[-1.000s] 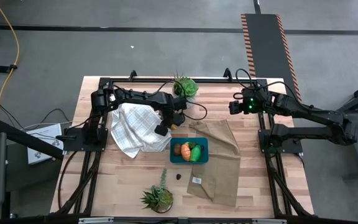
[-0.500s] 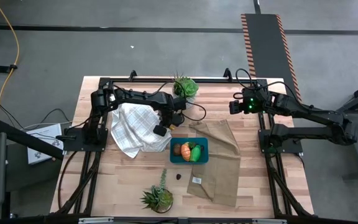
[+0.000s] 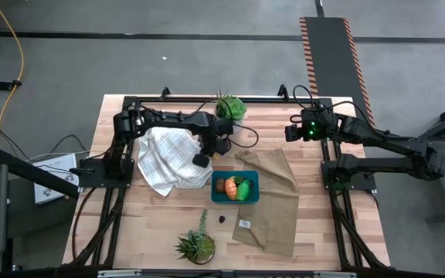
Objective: Pick and placing Produce into tupperware
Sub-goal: Put the yellow corn into the blue bin
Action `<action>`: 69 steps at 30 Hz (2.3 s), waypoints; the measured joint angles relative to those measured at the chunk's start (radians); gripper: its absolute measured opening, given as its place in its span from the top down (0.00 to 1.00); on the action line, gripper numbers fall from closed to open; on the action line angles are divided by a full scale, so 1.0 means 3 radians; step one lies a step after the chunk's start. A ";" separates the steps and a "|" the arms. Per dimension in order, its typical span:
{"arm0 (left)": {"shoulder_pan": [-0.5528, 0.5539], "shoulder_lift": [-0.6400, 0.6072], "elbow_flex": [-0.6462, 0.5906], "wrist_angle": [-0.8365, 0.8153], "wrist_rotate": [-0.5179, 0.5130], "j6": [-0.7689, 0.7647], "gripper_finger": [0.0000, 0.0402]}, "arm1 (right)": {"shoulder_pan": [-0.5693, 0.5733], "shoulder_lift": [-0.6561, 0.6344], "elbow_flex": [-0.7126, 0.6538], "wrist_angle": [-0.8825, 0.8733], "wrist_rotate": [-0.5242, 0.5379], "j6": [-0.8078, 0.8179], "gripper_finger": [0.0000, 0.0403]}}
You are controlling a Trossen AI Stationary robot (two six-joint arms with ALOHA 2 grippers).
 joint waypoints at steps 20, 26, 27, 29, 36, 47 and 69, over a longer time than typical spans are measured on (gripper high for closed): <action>-0.0003 0.0000 0.1318 -0.0833 0.0422 -0.0324 0.99 | 0.0001 0.0000 0.0000 0.0000 -0.0001 -0.0003 0.57; -0.0015 -0.0001 0.1651 -0.1175 0.0709 -0.0618 0.99 | 0.0000 0.0001 0.0000 0.0000 -0.0003 -0.0003 0.57; -0.0027 -0.0003 0.1693 -0.1215 0.0749 -0.0666 0.99 | -0.0001 0.0001 0.0000 0.0000 -0.0003 -0.0003 0.57; -0.0078 -0.0002 0.1766 -0.1339 0.0773 -0.0704 0.99 | 0.0001 0.0001 0.0000 0.0000 -0.0003 -0.0003 0.57; -0.0343 -0.0038 0.1945 -0.1514 0.0778 -0.0707 0.99 | -0.0001 0.0001 0.0000 0.0000 -0.0003 0.0016 0.57; -0.0647 -0.0250 0.1987 -0.1869 0.0409 -0.0899 0.99 | -0.0001 0.0001 0.0000 0.0004 -0.0004 0.0090 0.57; -0.1036 -0.0243 0.1928 -0.1151 0.0162 -0.2456 0.99 | 0.0174 0.0001 -0.0001 0.0018 -0.0381 -0.0590 0.57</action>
